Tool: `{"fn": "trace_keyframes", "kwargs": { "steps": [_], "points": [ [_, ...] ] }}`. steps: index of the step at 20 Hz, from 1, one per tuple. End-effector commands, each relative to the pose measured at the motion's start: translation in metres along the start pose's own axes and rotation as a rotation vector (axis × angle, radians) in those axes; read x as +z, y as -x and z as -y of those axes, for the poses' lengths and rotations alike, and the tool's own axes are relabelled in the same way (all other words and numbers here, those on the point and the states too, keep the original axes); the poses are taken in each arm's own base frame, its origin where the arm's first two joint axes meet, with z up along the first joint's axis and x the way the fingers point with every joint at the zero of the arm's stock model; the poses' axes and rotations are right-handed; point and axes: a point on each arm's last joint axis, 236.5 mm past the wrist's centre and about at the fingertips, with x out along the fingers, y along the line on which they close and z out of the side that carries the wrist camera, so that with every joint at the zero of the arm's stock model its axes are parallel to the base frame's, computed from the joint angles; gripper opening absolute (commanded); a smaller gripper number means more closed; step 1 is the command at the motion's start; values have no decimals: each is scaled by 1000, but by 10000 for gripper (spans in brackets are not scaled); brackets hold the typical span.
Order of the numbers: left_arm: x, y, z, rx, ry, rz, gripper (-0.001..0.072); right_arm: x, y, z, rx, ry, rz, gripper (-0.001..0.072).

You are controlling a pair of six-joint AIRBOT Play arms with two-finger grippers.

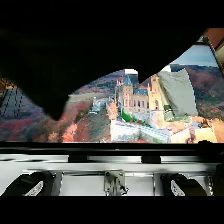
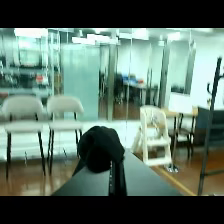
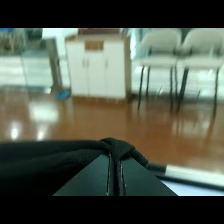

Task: Fold the shirts.

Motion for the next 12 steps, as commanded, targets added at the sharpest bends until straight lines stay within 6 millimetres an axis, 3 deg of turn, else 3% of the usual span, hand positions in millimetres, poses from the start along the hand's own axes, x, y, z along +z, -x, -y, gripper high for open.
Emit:
{"fn": "trace_keyframes", "kwargs": {
  "steps": [1,4,6,10,12],
  "points": [
    [33,47,-2,42,-39,42,35,29,61,-18,-17,20,76,75],
    [-2,52,-16,96,-64,-108,34,-4,55,-17,-12,9,-63,74],
    [-46,49,-30,145,-84,-268,35,-43,40,-11,-8,-23,-218,74],
    [-156,41,-67,252,-139,-596,34,-175,-1,15,-9,-111,-682,75],
    [-223,40,-89,306,-186,-762,34,-257,-23,35,-40,-192,-908,74]
  ]
}}
